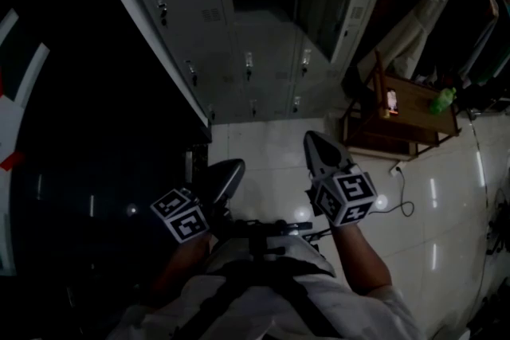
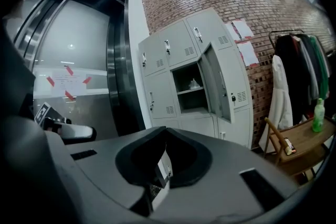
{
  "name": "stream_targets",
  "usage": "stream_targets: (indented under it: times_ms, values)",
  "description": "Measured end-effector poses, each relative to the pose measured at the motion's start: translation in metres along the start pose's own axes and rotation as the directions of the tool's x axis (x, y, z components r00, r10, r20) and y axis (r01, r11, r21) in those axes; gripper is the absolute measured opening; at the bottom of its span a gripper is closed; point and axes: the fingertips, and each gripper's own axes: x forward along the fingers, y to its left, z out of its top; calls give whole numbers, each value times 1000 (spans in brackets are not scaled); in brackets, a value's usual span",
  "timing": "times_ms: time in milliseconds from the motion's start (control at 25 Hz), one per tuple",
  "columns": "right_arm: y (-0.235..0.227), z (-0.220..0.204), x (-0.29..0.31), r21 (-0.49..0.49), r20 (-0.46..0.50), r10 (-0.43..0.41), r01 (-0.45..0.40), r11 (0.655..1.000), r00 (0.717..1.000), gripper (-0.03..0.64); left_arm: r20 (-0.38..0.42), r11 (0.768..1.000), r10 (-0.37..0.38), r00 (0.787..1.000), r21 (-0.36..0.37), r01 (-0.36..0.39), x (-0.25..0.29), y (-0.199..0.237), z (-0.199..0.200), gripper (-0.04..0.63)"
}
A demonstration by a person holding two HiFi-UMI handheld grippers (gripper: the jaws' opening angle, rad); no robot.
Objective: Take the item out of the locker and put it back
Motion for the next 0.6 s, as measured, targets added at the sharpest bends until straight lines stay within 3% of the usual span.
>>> stream_targets:
  times_ms: [240,600]
  values:
    - [22,1,9,26,1,-11,11,1000,1000,0,1,1000,-21,1000,9,21,-20,7,10,0]
    - [40,2,12,-11,6,-22,22,1000,1000,0,-10,998,-58,998,2,58,-30,8,13,0]
